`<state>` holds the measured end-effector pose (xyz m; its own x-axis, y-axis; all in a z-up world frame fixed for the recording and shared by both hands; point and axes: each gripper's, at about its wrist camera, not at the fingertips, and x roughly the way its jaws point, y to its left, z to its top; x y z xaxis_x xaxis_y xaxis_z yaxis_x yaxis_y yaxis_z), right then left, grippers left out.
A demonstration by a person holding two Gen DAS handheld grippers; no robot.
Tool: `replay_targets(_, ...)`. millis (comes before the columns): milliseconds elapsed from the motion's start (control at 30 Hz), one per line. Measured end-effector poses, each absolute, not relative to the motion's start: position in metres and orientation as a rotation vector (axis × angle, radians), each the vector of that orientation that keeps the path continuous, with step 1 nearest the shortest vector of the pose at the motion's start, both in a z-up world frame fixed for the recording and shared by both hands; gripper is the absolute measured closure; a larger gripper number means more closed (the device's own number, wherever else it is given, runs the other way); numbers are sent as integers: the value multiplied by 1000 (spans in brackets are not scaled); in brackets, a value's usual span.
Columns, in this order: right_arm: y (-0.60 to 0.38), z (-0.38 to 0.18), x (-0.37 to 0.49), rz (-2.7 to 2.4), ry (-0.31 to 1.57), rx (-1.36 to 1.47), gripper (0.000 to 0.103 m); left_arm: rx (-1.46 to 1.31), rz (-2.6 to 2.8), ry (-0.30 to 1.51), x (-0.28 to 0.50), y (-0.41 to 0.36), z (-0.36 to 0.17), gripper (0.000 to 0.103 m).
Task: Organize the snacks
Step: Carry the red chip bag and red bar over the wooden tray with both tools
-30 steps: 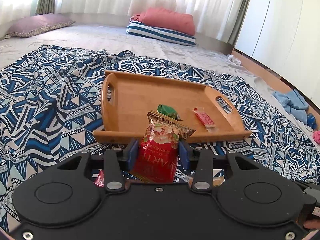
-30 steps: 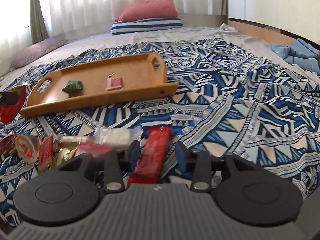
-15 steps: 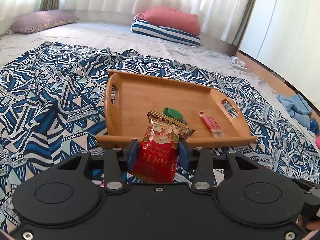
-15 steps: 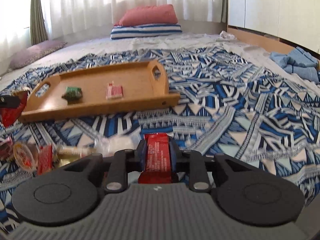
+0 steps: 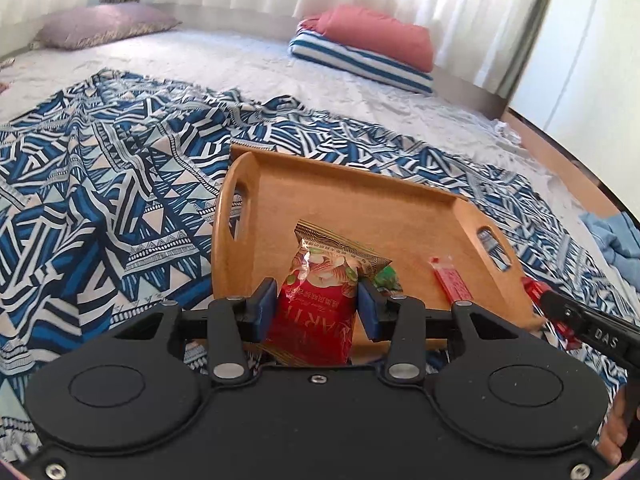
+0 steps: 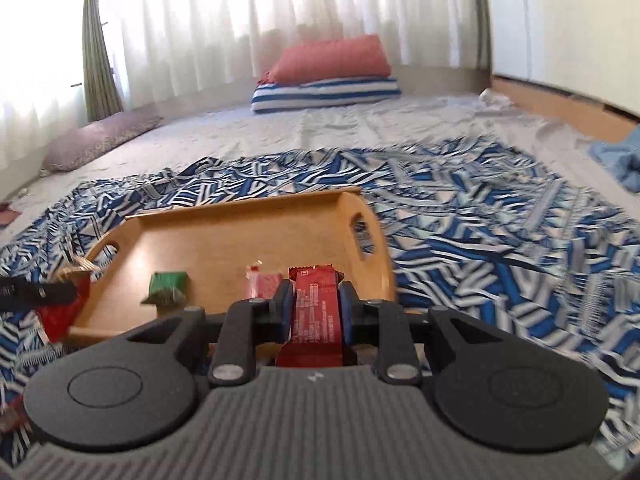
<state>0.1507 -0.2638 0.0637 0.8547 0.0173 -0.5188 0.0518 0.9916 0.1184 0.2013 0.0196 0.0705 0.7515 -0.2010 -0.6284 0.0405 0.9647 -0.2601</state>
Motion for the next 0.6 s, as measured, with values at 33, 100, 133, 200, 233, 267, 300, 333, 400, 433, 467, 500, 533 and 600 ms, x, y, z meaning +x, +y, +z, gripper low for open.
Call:
replay_targets(33, -265, 62, 162, -14, 561, 138, 74, -239, -127, 715, 207, 19, 69, 62)
replay_targets(100, -266, 58, 181, -11, 590, 153, 74, -244, -108, 730, 220, 17, 65, 62)
replay_targets(133, -266, 55, 190, -9, 603, 159, 74, -247, -96, 738, 226, 16, 63, 62)
replay_targets(200, -268, 50, 206, -6, 626, 176, 74, -253, -80, 748, 237, 14, 59, 62)
replay_targets(233, -269, 46, 213, 0, 638, 190, 74, -258, -74, 752, 241, 13, 58, 62)
replay_targets(267, -270, 43, 219, 5, 651, 206, 74, -263, -69, 754, 246, 12, 56, 62)
replay_targets(300, -271, 40, 224, 9, 664, 222, 74, -268, -63, 754, 250, 12, 54, 62)
replay_targets(333, -272, 37, 229, 11, 676, 234, 74, -271, -59, 756, 253, 11, 52, 62)
replay_targets(400, -271, 32, 238, 4, 689, 234, 74, -274, -51, 763, 259, 11, 49, 62)
replay_targets(433, -271, 31, 240, 2, 691, 228, 74, -273, -50, 764, 261, 10, 47, 62)
replay_targets(467, -270, 29, 242, 3, 692, 223, 74, -269, -49, 766, 263, 9, 46, 62)
replay_targets(500, -269, 28, 244, 6, 692, 220, 74, -265, -48, 767, 264, 8, 45, 62)
replay_targets(533, -268, 28, 246, 7, 692, 215, 74, -261, -50, 768, 266, 7, 44, 62)
replay_targets(600, -267, 26, 248, 10, 692, 204, 74, -253, -54, 766, 267, 5, 42, 62)
